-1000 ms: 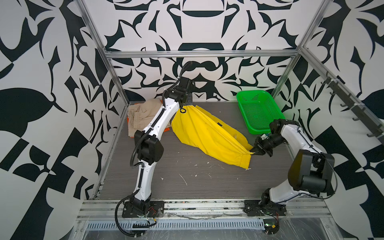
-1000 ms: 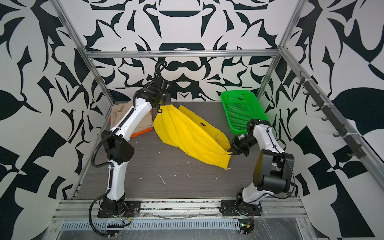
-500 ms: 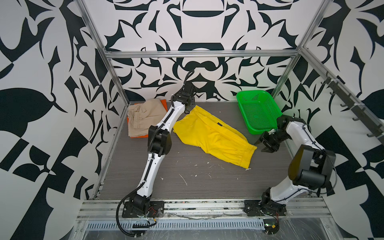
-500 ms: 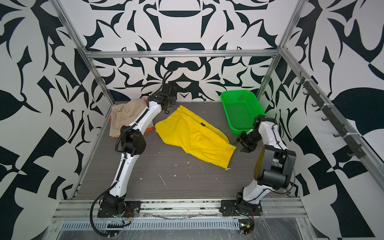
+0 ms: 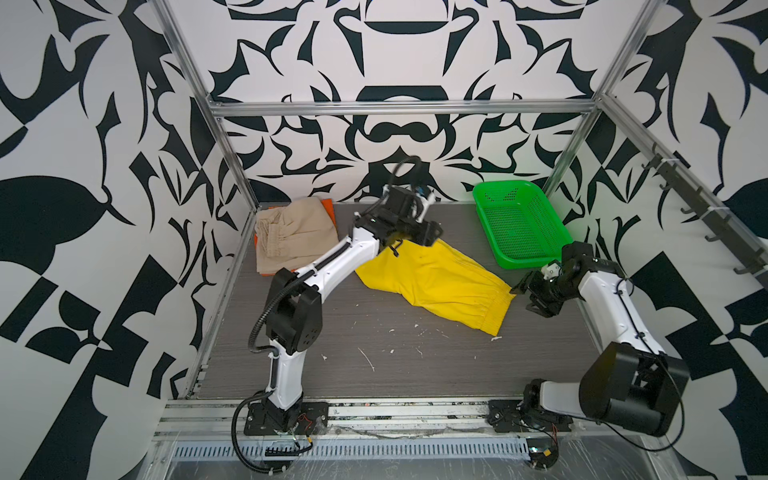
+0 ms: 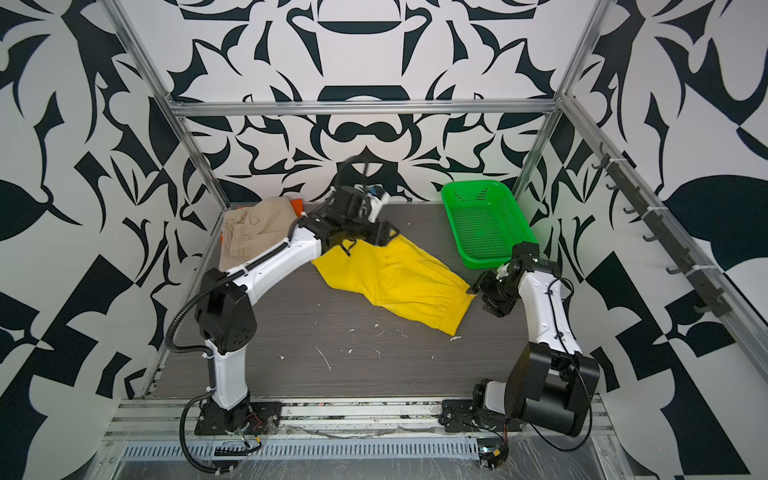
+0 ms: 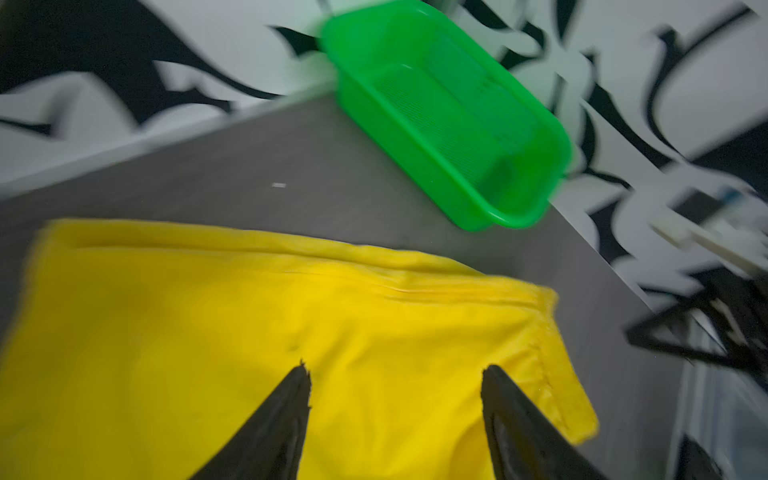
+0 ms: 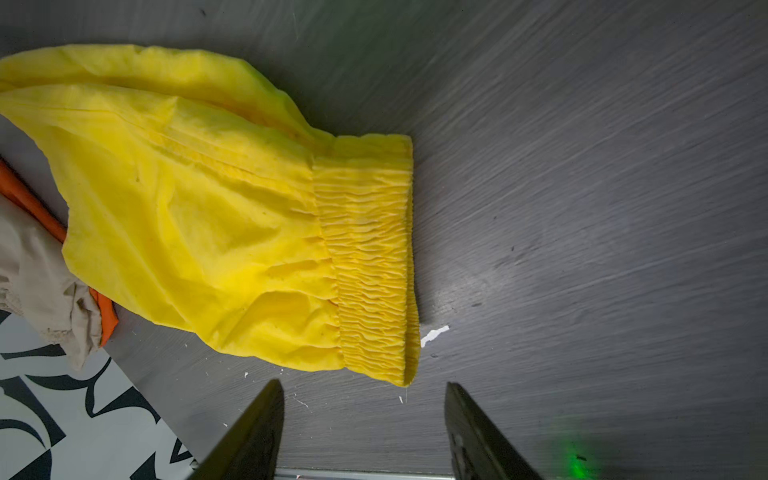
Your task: Fold and stack the shorts
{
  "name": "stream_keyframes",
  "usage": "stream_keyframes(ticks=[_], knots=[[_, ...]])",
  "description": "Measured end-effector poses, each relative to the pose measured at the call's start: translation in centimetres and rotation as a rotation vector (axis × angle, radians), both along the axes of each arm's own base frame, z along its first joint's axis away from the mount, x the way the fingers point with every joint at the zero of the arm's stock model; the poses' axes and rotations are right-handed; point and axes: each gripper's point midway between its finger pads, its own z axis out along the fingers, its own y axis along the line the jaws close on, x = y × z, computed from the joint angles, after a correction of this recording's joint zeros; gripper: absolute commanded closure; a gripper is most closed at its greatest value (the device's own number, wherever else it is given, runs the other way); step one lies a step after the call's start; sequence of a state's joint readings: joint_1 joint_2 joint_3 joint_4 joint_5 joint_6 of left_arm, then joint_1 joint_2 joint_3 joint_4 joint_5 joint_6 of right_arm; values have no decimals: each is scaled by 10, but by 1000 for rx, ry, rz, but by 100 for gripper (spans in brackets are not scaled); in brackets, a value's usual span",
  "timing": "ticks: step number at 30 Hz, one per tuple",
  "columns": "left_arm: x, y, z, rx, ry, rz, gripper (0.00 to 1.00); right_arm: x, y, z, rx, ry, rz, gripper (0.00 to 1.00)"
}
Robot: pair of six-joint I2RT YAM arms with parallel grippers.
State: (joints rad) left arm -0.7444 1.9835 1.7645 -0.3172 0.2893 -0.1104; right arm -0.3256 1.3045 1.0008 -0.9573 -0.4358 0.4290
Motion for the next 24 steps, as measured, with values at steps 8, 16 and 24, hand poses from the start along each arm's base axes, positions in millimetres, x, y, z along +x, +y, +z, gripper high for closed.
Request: stream_keyframes(ticks=[8, 16, 24], knots=[[-137, -80, -83, 94, -98, -614, 21, -8, -27, -20, 72, -85, -189, 36], [-166, -93, -132, 136, -195, -818, 19, -14, -35, -40, 115, -92, -269, 24], [-162, -103, -185, 257, -323, -797, 36, -14, -26, -54, 184, -87, -264, 9]])
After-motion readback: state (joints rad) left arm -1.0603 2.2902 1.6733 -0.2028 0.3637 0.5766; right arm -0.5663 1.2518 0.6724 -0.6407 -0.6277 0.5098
